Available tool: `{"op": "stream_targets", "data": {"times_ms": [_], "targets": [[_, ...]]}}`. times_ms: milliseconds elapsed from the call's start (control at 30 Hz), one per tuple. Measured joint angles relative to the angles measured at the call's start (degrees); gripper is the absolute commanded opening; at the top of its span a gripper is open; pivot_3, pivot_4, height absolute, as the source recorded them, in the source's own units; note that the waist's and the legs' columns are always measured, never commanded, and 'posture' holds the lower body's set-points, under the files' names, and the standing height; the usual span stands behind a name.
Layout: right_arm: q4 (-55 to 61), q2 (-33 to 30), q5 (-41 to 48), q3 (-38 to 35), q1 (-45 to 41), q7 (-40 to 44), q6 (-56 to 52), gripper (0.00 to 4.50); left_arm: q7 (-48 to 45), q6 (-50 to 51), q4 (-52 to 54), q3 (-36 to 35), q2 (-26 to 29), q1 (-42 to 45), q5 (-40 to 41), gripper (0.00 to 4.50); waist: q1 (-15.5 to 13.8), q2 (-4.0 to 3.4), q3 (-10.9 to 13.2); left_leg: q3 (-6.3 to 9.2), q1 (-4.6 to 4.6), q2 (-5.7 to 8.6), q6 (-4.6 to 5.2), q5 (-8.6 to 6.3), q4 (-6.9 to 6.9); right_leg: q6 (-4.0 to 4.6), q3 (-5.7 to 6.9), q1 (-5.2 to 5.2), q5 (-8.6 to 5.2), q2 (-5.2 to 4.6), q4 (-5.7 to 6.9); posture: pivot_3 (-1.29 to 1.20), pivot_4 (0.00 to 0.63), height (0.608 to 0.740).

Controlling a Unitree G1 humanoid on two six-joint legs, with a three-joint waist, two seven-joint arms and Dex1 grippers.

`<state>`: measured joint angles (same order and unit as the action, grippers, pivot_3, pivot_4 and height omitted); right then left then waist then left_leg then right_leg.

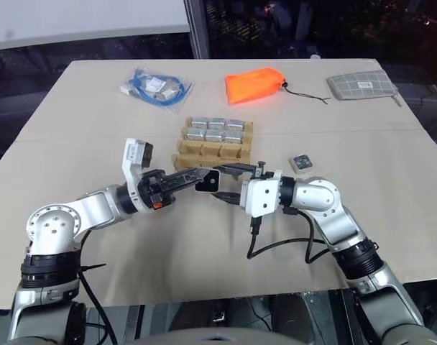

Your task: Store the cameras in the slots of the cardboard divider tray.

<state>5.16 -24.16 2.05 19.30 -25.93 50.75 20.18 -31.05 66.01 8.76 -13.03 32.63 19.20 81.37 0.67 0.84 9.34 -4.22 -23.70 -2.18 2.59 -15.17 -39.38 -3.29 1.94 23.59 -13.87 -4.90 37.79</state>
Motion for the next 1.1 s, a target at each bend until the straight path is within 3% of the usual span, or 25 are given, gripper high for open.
{"op": "stream_targets", "data": {"times_ms": [567,767,1100], "targets": [[2.56,0.1,0.99,0.42,0.0,0.48,-4.6,1.73,-2.95,0.68,-0.49,-0.03,1.63,0.08,-1.1,1.44,0.01,0.0,0.0,0.0,0.0,0.0,0.0,0.0,0.01,0.0,0.01,0.0,0.0,0.0,-0.01,0.0,0.15,0.74],[3.78,-0.33,2.48,-1.46,-0.23,-0.38,-7.56,1.73,-6.17,0.15,-2.91,0.52,2.58,5.46,-4.47,1.44,-0.03,0.01,0.01,0.01,-0.02,0.04,0.0,0.0,0.01,0.0,0.04,0.0,0.0,0.0,-0.02,0.0,0.15,0.74],[4.09,0.95,0.65,-1.4,-0.82,-2.45,-8.72,1.73,-9.74,1.17,-5.05,0.54,2.79,5.76,-6.48,1.44,0.07,0.02,0.01,0.0,-0.02,0.03,0.0,0.0,0.05,0.0,0.02,0.02,0.0,0.0,-0.03,0.0,0.15,0.74]]}}
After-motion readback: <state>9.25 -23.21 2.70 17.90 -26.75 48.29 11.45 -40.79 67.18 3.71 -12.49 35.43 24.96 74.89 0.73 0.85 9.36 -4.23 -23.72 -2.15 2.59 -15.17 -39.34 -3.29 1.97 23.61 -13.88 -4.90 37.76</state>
